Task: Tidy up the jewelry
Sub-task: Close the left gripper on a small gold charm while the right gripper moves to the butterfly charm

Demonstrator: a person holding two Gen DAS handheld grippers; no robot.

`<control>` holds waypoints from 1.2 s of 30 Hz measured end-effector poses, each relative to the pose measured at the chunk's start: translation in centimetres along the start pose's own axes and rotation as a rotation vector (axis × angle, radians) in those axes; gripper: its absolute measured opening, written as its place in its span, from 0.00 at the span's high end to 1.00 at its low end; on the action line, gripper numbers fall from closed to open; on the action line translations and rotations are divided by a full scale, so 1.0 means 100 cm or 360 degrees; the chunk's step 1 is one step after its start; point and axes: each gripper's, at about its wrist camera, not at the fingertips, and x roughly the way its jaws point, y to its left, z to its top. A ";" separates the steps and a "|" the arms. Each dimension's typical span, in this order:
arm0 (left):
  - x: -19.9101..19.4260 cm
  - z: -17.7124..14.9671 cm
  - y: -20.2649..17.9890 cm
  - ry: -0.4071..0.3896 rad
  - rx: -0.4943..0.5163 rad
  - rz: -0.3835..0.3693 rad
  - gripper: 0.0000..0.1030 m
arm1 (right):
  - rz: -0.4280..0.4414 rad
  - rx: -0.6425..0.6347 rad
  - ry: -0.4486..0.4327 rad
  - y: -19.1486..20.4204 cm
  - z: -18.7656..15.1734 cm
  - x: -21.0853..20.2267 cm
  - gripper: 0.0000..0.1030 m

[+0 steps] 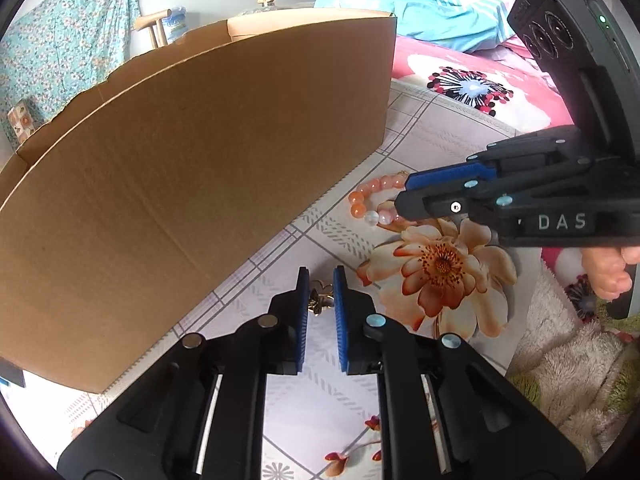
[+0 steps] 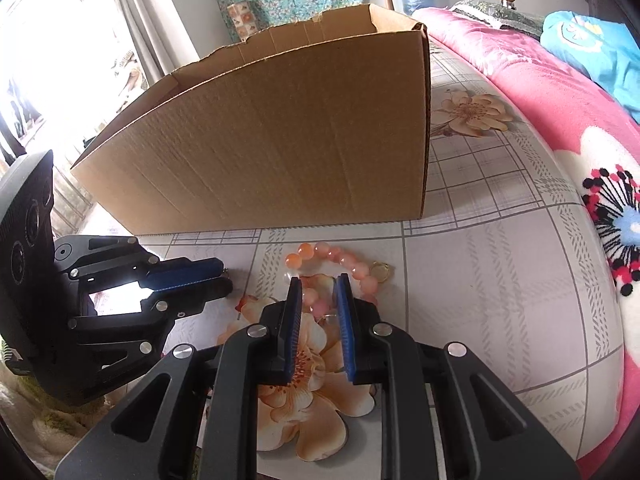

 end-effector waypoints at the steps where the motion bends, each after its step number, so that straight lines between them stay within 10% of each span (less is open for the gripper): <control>1: -0.002 -0.003 0.001 0.0002 -0.0010 0.0006 0.90 | -0.0002 0.0002 -0.0005 0.000 -0.001 -0.002 0.83; 16: -0.043 -0.034 0.034 -0.0125 -0.0354 -0.0039 1.00 | 0.0053 -0.0017 -0.0079 0.018 -0.001 -0.028 0.81; 21: -0.044 -0.037 0.026 -0.0109 -0.0333 -0.0044 0.76 | 0.0070 -0.0012 -0.0038 0.027 -0.003 -0.024 0.73; 36: -0.026 -0.031 0.003 -0.0050 -0.0193 0.0143 0.87 | 0.0062 -0.0043 0.0011 0.043 -0.004 -0.007 0.73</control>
